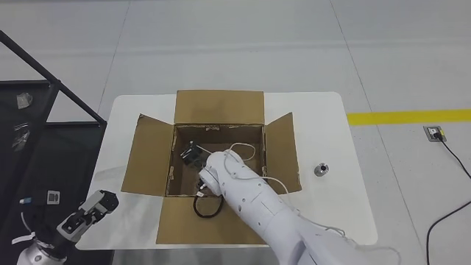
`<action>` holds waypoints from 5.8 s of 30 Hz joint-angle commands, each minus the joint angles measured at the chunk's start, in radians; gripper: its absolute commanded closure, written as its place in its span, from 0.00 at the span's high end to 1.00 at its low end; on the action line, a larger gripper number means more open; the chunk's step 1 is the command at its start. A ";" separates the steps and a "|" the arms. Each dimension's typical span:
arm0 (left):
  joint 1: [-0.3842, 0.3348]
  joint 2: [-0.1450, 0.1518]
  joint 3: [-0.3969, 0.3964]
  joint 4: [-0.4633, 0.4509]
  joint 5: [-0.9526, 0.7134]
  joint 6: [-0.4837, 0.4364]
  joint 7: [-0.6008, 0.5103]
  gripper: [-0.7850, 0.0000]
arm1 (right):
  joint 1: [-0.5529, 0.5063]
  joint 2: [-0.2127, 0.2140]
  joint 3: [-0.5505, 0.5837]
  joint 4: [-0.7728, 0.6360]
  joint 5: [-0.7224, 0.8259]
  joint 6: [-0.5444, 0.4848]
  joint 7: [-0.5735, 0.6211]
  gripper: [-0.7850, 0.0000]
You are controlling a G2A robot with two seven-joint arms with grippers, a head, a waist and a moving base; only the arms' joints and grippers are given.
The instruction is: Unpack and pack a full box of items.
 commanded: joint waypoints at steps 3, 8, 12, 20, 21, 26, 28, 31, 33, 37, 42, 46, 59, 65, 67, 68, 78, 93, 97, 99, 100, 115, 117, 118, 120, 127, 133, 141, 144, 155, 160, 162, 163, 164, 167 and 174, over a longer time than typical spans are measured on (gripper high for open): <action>0.005 0.002 -0.002 0.017 -0.011 -0.007 0.004 1.00 | 0.008 -0.011 0.010 0.032 0.013 -0.010 -0.053 0.66; 0.003 0.005 -0.004 0.040 -0.019 -0.007 0.003 1.00 | 0.006 -0.015 0.006 0.016 0.002 -0.033 -0.104 1.00; -0.002 0.008 -0.005 0.046 -0.025 -0.004 -0.001 1.00 | 0.004 -0.016 0.001 0.000 -0.006 -0.027 -0.097 1.00; -0.005 0.013 -0.006 0.031 -0.023 -0.002 0.003 1.00 | 0.004 -0.016 0.001 0.000 -0.006 -0.027 -0.097 1.00; -0.004 0.013 -0.006 0.027 -0.023 -0.004 0.003 1.00 | 0.004 -0.016 0.001 0.000 -0.006 -0.027 -0.097 1.00; -0.004 0.016 0.005 0.004 -0.012 -0.013 -0.007 1.00 | -0.006 -0.007 0.006 -0.023 -0.009 -0.035 -0.139 1.00; -0.009 0.017 0.012 -0.005 -0.003 -0.009 -0.004 1.00 | -0.012 -0.003 0.010 -0.041 -0.020 0.017 -0.137 1.00; -0.015 0.019 0.018 -0.015 0.007 -0.004 -0.002 1.00 | -0.027 0.003 0.022 -0.068 -0.019 0.065 -0.112 1.00; -0.015 0.021 0.018 -0.020 0.011 -0.002 0.000 1.00 | -0.032 0.007 0.030 -0.074 -0.016 0.085 -0.084 1.00; -0.006 0.022 0.012 -0.025 0.011 -0.005 0.007 1.00 | -0.039 0.011 0.047 -0.073 -0.004 0.093 -0.027 1.00; 0.007 0.024 0.009 -0.028 0.005 -0.007 0.018 1.00 | -0.033 0.015 0.062 -0.052 -0.003 0.097 0.001 0.80; 0.017 0.024 0.008 -0.036 0.006 -0.008 0.024 1.00 | -0.034 0.014 0.073 -0.029 0.002 0.087 0.002 0.65; 0.031 0.029 0.007 -0.044 0.007 -0.012 0.032 1.00 | -0.027 0.006 0.097 0.033 -0.008 0.177 -0.084 0.50; 0.033 0.031 0.009 -0.046 0.008 -0.012 0.031 1.00 | -0.005 0.006 0.107 0.042 -0.020 0.226 -0.087 0.49; 0.033 0.032 0.010 -0.047 0.008 -0.011 0.032 1.00 | 0.003 0.007 0.110 0.046 -0.024 0.241 -0.077 0.49; 0.033 0.032 0.010 -0.049 0.009 -0.011 0.031 1.00 | 0.008 0.008 0.114 0.049 -0.021 0.246 -0.071 0.49; 0.036 0.036 0.016 -0.057 0.015 -0.006 0.041 1.00 | 0.018 0.025 0.153 0.064 0.013 0.162 -0.080 0.46; 0.046 0.039 0.020 -0.060 0.019 -0.006 0.056 1.00 | -0.027 0.031 0.132 0.058 -0.073 0.113 -0.168 0.44; 0.044 0.041 0.029 -0.064 0.031 -0.002 0.053 1.00 | -0.037 0.028 0.124 0.057 -0.100 0.126 -0.182 0.44; 0.042 0.041 0.033 -0.065 0.035 -0.002 0.054 1.00 | -0.037 0.027 0.125 0.059 -0.104 0.126 -0.177 0.44; 0.042 0.041 0.034 -0.065 0.035 -0.003 0.055 1.00 | -0.037 0.026 0.125 0.061 -0.104 0.123 -0.173 0.44; 0.042 0.046 0.033 -0.064 0.028 -0.005 0.056 1.00 | -0.016 0.027 0.152 0.053 -0.094 0.067 -0.190 0.00; 0.042 0.047 0.033 -0.065 0.029 -0.005 0.056 1.00 | -0.012 0.030 0.158 0.045 -0.090 0.039 -0.195 0.00; 0.042 0.047 0.033 -0.065 0.029 -0.005 0.056 1.00 | -0.009 0.032 0.161 0.041 -0.087 0.023 -0.193 0.00; 0.042 0.048 0.034 -0.066 0.029 -0.004 0.058 1.00 | -0.004 0.036 0.164 0.031 -0.090 -0.001 -0.196 0.00; 0.042 0.049 0.040 -0.076 0.033 -0.005 0.064 1.00 | 0.005 0.057 0.178 -0.025 -0.097 -0.110 -0.140 0.00; 0.046 0.050 0.042 -0.084 0.036 -0.006 0.070 1.00 | -0.011 0.083 0.186 -0.107 -0.135 -0.125 -0.110 0.00; 0.054 0.051 0.042 -0.094 0.037 -0.011 0.075 1.00 | -0.062 0.140 0.203 -0.256 -0.246 -0.072 0.012 0.00; 0.058 0.052 0.041 -0.098 0.038 -0.012 0.077 1.00 | -0.078 0.159 0.212 -0.284 -0.289 -0.045 0.095 0.00; 0.063 0.054 0.040 -0.102 0.043 -0.009 0.081 1.00 | -0.099 0.179 0.246 -0.265 -0.313 -0.036 0.218 0.00; 0.065 0.055 0.040 -0.102 0.044 -0.010 0.086 1.00 | -0.091 0.178 0.268 -0.212 -0.287 -0.044 0.185 0.11; 0.066 0.055 0.040 -0.101 0.044 -0.011 0.087 1.00 | -0.086 0.176 0.273 -0.190 -0.280 -0.052 0.174 0.21; 0.067 0.055 0.040 -0.101 0.042 -0.011 0.088 1.00 | -0.084 0.175 0.276 -0.180 -0.274 -0.055 0.168 0.22; 0.067 0.055 0.040 -0.100 0.042 -0.012 0.089 1.00 | -0.081 0.174 0.279 -0.170 -0.271 -0.058 0.162 0.24; 0.068 0.056 0.040 -0.100 0.042 -0.009 0.089 1.00 | -0.073 0.171 0.285 -0.147 -0.260 -0.061 0.145 0.27; 0.068 0.057 0.040 -0.099 0.041 -0.009 0.089 1.00 | -0.061 0.161 0.293 -0.119 -0.246 -0.053 0.110 0.29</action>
